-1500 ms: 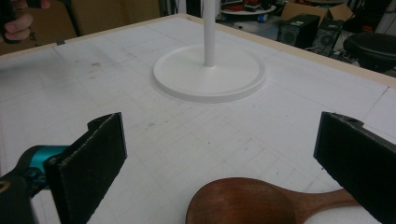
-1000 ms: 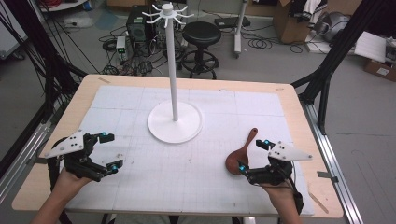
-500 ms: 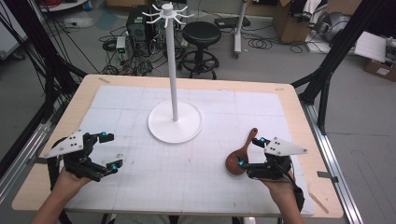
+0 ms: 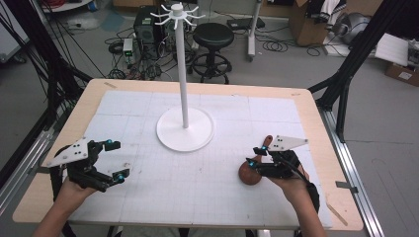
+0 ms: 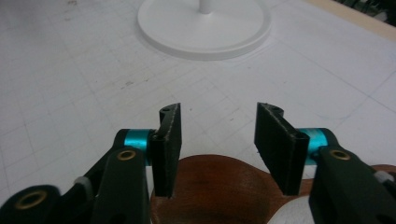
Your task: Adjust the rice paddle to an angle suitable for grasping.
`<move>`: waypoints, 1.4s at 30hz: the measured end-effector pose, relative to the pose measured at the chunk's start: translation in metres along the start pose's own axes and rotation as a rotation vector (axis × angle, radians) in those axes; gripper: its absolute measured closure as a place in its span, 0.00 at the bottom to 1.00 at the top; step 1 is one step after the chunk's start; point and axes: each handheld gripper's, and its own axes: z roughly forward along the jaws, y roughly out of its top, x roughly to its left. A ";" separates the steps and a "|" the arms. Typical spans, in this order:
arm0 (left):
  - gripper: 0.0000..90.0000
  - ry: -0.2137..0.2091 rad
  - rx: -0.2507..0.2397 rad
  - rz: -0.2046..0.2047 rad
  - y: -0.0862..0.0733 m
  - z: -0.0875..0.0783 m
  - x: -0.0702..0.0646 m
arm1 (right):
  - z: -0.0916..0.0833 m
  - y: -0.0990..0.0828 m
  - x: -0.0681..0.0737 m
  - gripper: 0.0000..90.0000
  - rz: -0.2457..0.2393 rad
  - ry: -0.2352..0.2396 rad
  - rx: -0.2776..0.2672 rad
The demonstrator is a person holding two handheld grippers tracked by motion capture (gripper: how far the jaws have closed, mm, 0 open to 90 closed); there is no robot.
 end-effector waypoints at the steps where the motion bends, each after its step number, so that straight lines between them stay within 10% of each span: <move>1: 0.02 0.000 -0.002 -0.002 0.000 0.000 0.000 | 0.001 0.002 -0.002 0.61 -0.004 0.011 0.015; 27: 0.02 0.001 0.007 0.005 0.000 0.001 0.000 | 0.031 0.036 -0.026 0.99 -0.127 0.082 0.284; 42: 0.02 -0.002 0.015 0.006 -0.001 0.003 0.000 | 0.064 0.039 -0.024 1.00 -0.147 0.084 0.454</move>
